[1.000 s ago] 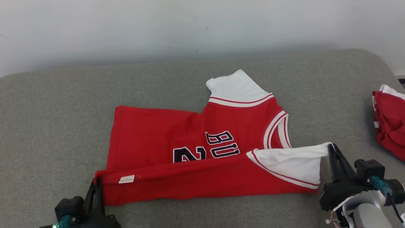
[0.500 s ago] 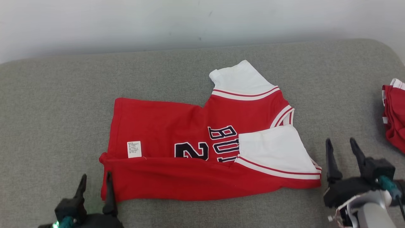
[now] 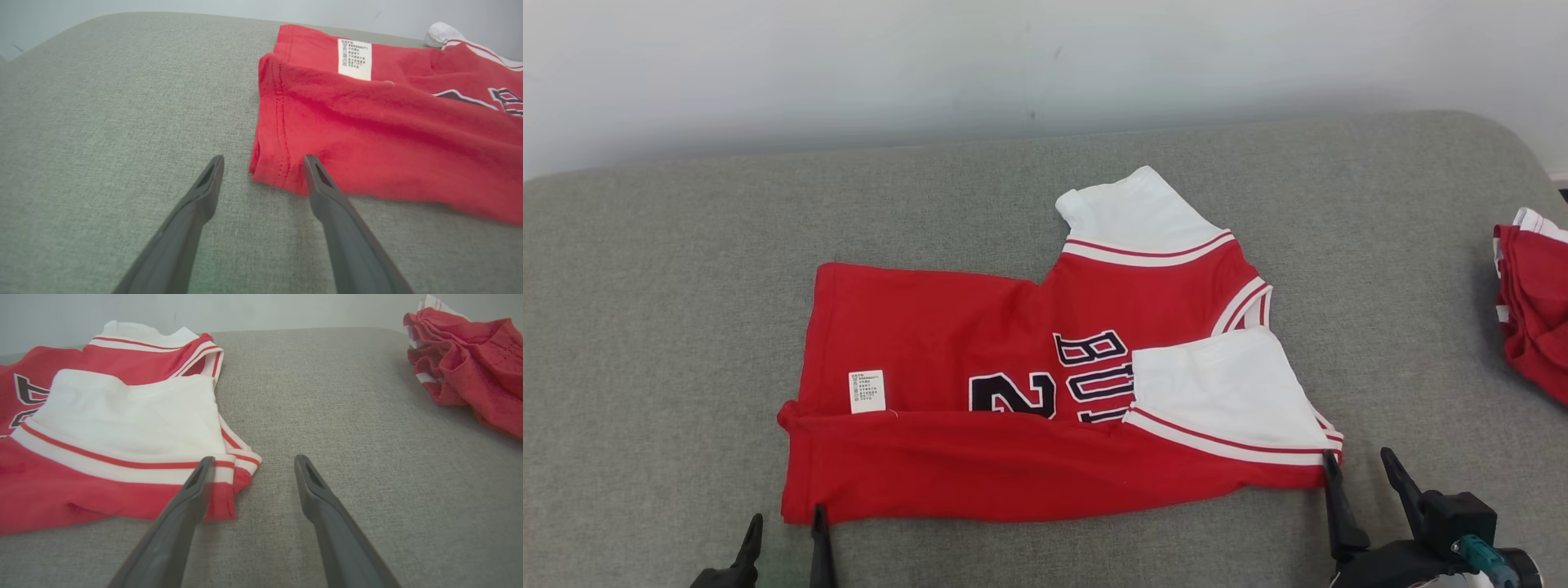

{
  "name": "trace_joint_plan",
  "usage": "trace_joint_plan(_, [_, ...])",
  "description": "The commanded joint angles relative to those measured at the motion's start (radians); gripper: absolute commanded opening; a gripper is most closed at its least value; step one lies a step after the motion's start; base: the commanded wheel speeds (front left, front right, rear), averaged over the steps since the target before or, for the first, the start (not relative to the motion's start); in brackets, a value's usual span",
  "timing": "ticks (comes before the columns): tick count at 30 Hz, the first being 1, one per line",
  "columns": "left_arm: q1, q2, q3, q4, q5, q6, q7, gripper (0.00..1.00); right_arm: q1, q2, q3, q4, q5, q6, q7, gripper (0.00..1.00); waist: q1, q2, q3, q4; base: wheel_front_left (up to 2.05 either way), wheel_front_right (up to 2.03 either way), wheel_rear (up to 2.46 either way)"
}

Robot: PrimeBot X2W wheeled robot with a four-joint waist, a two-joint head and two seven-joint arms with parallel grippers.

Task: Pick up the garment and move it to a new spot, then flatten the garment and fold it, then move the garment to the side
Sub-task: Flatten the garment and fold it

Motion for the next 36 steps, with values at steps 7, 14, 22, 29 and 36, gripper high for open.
trace_joint_plan(7, [0.007,0.002,-0.007,-0.004,-0.006,0.004,-0.003,1.00,0.017,0.016,0.020,0.019,0.023,-0.003,0.001,1.00,0.0000,0.0000,-0.008,0.006,0.00,0.00,0.00])
trace_joint_plan(14, [0.001,0.002,-0.005,-0.006,0.004,-0.001,-0.003,1.00,-0.012,0.009,0.047,0.106,0.060,-0.003,0.001,0.83,0.0000,0.0000,-0.001,0.015,0.00,0.00,0.00])
trace_joint_plan(22, [-0.004,0.002,-0.009,-0.006,-0.001,0.000,-0.003,1.00,-0.048,-0.005,0.046,0.144,0.100,-0.003,0.001,0.00,0.0000,0.0000,0.012,0.025,0.00,0.00,0.00])
trace_joint_plan(29, [-0.009,0.002,-0.006,-0.001,-0.002,-0.002,-0.003,1.00,-0.065,-0.017,0.010,0.149,0.110,-0.003,0.001,0.00,0.0000,0.0000,0.015,0.025,0.00,0.00,0.00])
trace_joint_plan(36, [-0.028,0.002,-0.013,-0.002,-0.032,-0.020,-0.003,1.00,-0.062,-0.029,0.009,0.138,0.106,-0.003,0.001,0.00,0.0000,0.0000,0.019,0.016,0.00,0.00,0.00])
